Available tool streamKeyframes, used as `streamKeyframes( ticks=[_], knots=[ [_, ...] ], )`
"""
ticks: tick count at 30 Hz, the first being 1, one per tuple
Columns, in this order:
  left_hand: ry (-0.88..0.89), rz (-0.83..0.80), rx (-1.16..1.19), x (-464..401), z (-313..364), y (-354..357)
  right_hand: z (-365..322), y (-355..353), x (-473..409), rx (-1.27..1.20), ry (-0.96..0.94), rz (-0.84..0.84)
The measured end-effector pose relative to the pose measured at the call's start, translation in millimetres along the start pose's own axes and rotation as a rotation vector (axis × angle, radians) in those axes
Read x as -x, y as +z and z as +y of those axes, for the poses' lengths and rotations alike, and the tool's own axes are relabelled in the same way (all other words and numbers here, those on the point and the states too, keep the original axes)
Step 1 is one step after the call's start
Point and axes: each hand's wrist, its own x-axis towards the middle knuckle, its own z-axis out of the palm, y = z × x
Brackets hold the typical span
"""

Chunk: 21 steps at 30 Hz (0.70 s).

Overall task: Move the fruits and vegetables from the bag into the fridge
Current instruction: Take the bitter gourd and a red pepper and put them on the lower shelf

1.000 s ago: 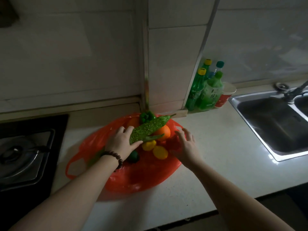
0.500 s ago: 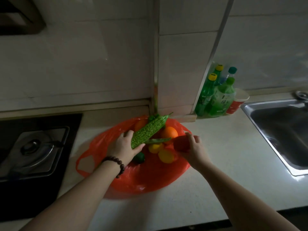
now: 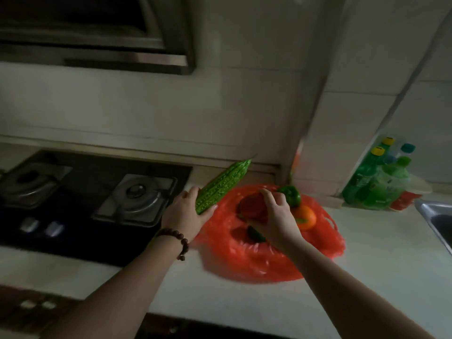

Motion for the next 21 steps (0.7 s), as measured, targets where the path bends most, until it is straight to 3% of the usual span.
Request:
streamKeyframes(
  ticks=[7, 13, 21],
  knots=[
    [-0.224, 0.186, -0.07, 80, -123, -117, -160, 70, 30, -0.088, -0.287, -0.16],
    [-0.525, 0.286, -0.106, 187, -228, -208, -302, 129, 76, -0.149, -0.516, -0.336],
    [-0.863, 0.458, -0.198, 325, -319, -303, -447, 200, 139, -0.215, -0.788, -0.514]
  ],
)
